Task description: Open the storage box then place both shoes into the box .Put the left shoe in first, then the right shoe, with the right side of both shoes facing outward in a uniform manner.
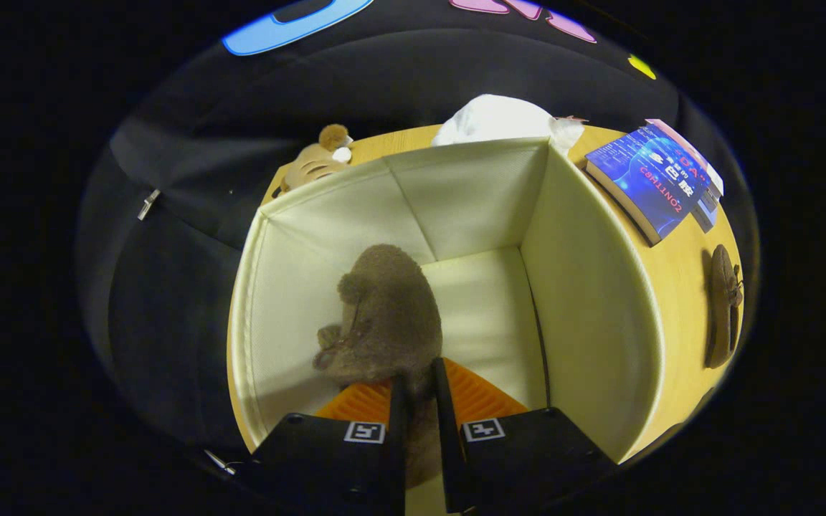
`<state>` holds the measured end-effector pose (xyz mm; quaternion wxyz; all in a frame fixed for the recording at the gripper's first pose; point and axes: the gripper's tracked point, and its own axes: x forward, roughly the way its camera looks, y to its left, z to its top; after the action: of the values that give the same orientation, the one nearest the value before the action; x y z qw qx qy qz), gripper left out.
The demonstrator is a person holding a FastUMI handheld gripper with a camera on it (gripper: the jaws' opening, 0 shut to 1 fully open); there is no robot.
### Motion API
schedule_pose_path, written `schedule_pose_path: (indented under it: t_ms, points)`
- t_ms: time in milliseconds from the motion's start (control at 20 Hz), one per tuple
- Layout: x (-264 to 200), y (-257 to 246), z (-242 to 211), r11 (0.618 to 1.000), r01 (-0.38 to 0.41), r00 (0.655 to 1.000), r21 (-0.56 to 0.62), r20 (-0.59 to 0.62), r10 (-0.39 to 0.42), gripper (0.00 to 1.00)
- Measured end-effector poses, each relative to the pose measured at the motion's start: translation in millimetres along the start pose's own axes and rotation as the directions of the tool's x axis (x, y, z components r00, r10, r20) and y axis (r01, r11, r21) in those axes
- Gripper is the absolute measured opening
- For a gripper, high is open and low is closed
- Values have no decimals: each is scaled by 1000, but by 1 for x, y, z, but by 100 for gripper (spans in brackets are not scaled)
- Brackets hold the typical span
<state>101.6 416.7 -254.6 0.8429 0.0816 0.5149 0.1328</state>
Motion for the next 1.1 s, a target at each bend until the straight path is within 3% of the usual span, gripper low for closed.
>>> schedule_pose_path:
  t_ms: [100,250,350,700,900,1100]
  points:
    - [-3,4,0,1000,-22,1000,-12,3,22,33]
    - [-25,8,10,996,-77,995,-39,63,79,65]
    - [-46,7,19,993,-100,987,-67,117,107,100]
    - [-128,-35,50,988,-129,950,-88,275,149,99]
    - [-169,-112,79,995,-35,911,-95,406,70,99]
    - [-188,-199,83,999,36,901,-37,433,-17,99]
